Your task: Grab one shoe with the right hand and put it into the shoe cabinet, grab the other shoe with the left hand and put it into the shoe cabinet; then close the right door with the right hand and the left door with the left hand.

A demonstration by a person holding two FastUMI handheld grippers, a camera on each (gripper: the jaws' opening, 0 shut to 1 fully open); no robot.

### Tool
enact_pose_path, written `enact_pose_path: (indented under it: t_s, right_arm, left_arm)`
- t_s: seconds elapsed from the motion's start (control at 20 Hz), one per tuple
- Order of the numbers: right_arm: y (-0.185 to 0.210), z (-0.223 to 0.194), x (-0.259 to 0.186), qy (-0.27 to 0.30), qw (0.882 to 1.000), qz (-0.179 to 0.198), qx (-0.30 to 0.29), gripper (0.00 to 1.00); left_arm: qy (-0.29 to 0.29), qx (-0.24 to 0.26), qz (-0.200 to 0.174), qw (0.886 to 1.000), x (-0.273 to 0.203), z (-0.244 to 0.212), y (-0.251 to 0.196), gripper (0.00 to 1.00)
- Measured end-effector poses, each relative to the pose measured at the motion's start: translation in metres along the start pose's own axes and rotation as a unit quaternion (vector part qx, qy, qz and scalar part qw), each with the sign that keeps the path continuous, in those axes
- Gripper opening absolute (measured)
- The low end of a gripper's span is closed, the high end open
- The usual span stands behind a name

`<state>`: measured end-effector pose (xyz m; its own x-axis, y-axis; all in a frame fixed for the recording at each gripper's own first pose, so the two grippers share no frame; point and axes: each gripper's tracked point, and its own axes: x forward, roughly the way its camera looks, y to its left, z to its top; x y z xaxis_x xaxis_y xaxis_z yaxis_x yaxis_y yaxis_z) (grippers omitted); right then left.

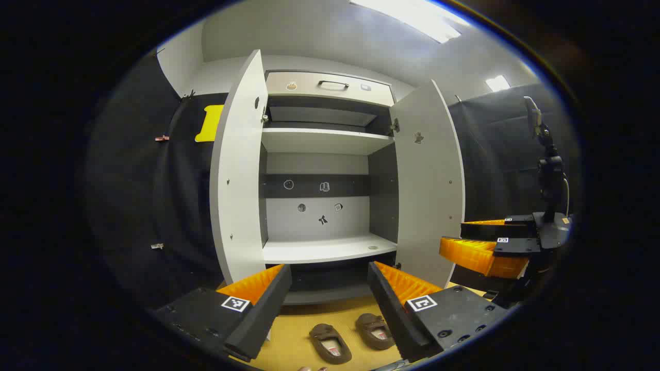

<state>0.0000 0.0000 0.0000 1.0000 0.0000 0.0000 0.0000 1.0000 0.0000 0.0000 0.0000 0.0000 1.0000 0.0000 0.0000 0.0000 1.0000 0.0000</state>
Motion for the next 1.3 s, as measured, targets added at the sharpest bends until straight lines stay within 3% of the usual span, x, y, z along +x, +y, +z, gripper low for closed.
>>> enact_pose_path:
  t_s: [0.95, 1.3]
  right_arm:
    - [-0.011, -0.022, 0.001, 0.032, 0.999, -0.033, 0.022, 0.98]
    - [-0.002, -0.075, 0.009, 0.098, 0.994, -0.035, 0.040, 0.98]
  left_arm:
    - [0.009, -0.006, -0.009, 1.000, 0.004, -0.009, 0.003, 0.95]
    - [0.012, -0.006, -0.018, 1.000, 0.011, -0.014, 0.009, 0.95]
